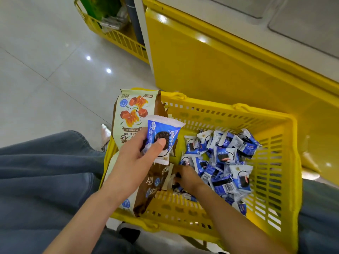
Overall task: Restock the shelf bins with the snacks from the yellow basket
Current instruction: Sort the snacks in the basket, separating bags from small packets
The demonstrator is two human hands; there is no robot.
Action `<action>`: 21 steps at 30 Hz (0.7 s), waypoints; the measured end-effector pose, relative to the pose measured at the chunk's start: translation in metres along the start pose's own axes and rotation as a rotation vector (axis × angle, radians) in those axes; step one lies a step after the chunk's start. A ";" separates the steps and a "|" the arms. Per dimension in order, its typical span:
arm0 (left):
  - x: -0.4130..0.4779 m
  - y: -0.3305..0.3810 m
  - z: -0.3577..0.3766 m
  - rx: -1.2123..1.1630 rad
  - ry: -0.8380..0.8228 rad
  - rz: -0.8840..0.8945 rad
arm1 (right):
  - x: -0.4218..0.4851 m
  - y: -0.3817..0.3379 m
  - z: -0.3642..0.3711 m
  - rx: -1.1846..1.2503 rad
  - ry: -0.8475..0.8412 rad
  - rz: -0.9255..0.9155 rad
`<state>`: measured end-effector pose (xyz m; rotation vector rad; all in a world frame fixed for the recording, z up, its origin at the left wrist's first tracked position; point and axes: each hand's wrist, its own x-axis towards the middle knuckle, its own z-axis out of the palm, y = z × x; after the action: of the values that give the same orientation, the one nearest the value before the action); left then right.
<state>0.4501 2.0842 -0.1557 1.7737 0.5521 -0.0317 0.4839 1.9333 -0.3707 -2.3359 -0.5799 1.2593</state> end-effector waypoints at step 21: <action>-0.047 -0.016 0.029 -0.067 -0.121 -0.145 | -0.103 0.036 -0.154 0.173 0.680 0.245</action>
<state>0.4101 2.0442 -0.1639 1.6524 0.5859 -0.2173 0.5690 1.8226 -0.2441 -2.5196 0.0388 0.4983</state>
